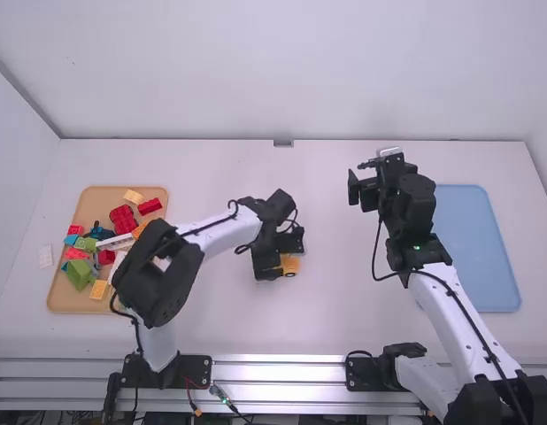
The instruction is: Assemble lego blocks to make yellow taxi
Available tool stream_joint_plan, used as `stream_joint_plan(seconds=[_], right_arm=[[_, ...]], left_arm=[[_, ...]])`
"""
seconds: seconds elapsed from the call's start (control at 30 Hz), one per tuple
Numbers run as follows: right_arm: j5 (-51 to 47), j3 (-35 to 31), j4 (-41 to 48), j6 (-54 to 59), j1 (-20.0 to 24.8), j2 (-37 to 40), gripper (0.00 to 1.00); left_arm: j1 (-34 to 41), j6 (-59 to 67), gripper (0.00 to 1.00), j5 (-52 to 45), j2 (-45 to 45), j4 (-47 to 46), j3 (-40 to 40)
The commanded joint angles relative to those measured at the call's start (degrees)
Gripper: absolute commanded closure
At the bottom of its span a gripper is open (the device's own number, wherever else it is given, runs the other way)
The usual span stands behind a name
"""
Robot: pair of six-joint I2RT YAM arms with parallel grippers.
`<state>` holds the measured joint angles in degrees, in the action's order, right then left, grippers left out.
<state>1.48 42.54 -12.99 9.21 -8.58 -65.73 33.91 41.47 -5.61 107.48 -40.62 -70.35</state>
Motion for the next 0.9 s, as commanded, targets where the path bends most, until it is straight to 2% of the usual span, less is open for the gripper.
stream_joint_plan(seconds=[0.0, 0.17, 0.3, 0.57, 0.73, 0.77, 0.87], right_arm=[[0.2, 2.5, -0.2, -0.2, 0.0, -0.4, 0.01], [0.2, 2.5, -0.3, -0.2, 0.0, -0.4, 0.01], [0.2, 2.5, -0.7, -0.2, 0.0, -0.4, 0.01], [0.1, 2.5, -1.2, -0.2, 0.0, -0.4, 0.01], [0.1, 2.5, -1.9, -0.2, 0.0, -0.4, 0.01], [0.2, 2.5, -2.0, -0.2, 0.0, -0.4, 0.01], [0.2, 2.5, -2.5, -0.2, 0.0, -0.4, 0.01]], left_arm=[[-2.7, -6.1, 0.01, 4.0, -5.9, -0.8, -1.6], [-7.8, -9.2, 0.01, 5.4, -11.5, -3.1, -1.4], [-14.9, -13.1, 0.01, 5.4, -16.6, -5.2, -1.3], [-33.2, -29.5, 0.01, 7.1, -18.6, -9.9, -1.3], [-43.9, -26.4, 0.01, 7.2, -18.8, -14.7, -0.8], [-44.2, -26.1, 0.01, 7.2, -18.8, -14.7, -0.7], [-49.5, -25.4, 0.01, 12.6, -21.7, -15.4, 3.3]])
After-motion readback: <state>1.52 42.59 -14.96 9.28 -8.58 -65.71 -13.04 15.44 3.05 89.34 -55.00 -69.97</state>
